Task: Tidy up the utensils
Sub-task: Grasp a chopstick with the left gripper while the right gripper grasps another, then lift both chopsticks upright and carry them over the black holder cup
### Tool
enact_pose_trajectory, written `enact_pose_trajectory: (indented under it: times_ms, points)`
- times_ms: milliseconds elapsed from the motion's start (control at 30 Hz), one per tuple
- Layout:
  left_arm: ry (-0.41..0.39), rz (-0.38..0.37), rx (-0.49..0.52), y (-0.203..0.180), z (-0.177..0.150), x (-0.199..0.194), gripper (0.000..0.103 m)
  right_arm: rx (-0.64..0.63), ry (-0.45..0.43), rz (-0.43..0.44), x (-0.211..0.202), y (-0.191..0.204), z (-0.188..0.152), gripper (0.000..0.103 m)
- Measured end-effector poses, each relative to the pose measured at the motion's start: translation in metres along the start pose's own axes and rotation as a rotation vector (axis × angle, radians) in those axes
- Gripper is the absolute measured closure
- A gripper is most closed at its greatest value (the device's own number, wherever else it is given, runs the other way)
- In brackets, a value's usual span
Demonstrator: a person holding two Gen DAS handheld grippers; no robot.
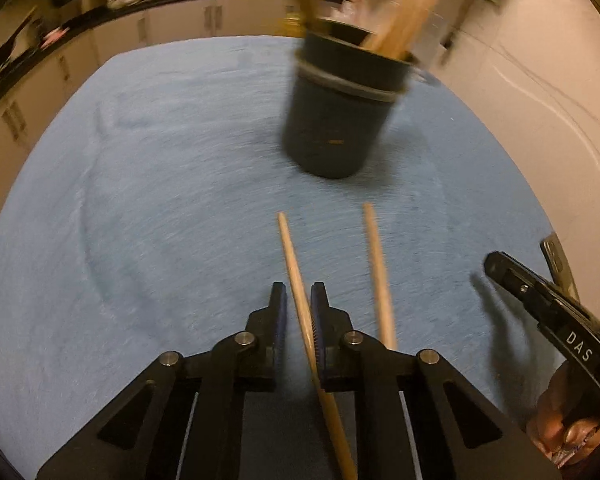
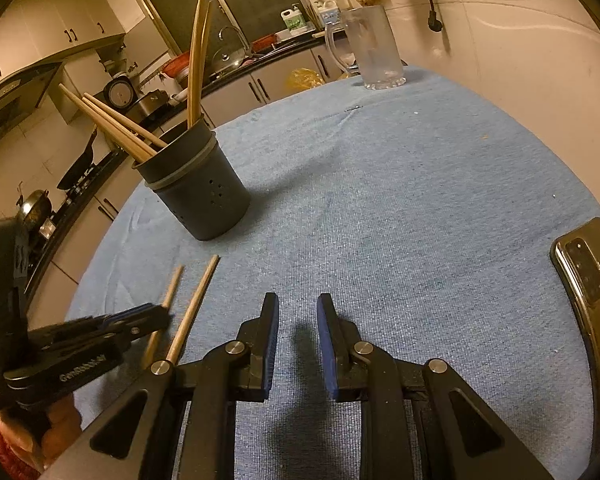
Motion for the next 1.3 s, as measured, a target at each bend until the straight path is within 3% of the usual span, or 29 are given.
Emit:
enact_pose_trajectory:
  times_ms: [100, 267, 467, 567, 767, 833, 967, 1100, 1300]
  points:
    - [-0.005, -0.004, -0.072, 0.023, -0.008, -0.009, 0.093, -0.014, 0.009, -0.017, 0.002, 0.001, 0.0, 0.082]
    - [-0.02, -0.013, -0.106, 0.039, -0.018, -0.017, 0.093, -0.044, 0.032, -0.009, 0.004, 0.016, 0.002, 0.082]
    - [-0.025, -0.023, -0.115, 0.04, -0.021, -0.016, 0.093, -0.085, 0.164, 0.09, 0.024, 0.062, 0.004, 0.082]
    - [-0.021, -0.03, -0.124, 0.043, -0.023, -0.019, 0.093, -0.061, 0.248, 0.1, 0.041, 0.073, 0.002, 0.082]
    - [-0.02, -0.044, -0.133, 0.048, -0.027, -0.021, 0.094, -0.126, 0.345, 0.017, 0.067, 0.088, -0.002, 0.082]
    - [-0.022, -0.039, -0.126, 0.047, -0.027, -0.021, 0.094, -0.166, 0.351, -0.023, 0.073, 0.093, 0.0, 0.082]
    - [-0.02, -0.033, -0.128, 0.046, -0.026, -0.02, 0.095, -0.206, 0.374, -0.044, 0.076, 0.098, -0.002, 0.094]
    - [-0.028, -0.039, -0.126, 0.043, -0.022, -0.021, 0.097, -0.152, 0.36, 0.028, 0.07, 0.094, 0.002, 0.096]
    - [-0.091, -0.038, -0.126, 0.039, -0.011, -0.041, 0.097, -0.153, 0.243, 0.103, 0.037, 0.095, 0.017, 0.096]
Point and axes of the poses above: each gripper's, at about its wrist camera, not at the fingertips, and x roughly the way its jaws point, y to its left, z to its top, the point moved 7 cm from there along x, roughly the way its jaws point, and after that the axes turned 4 degrees about z, right-handed, at the moved point
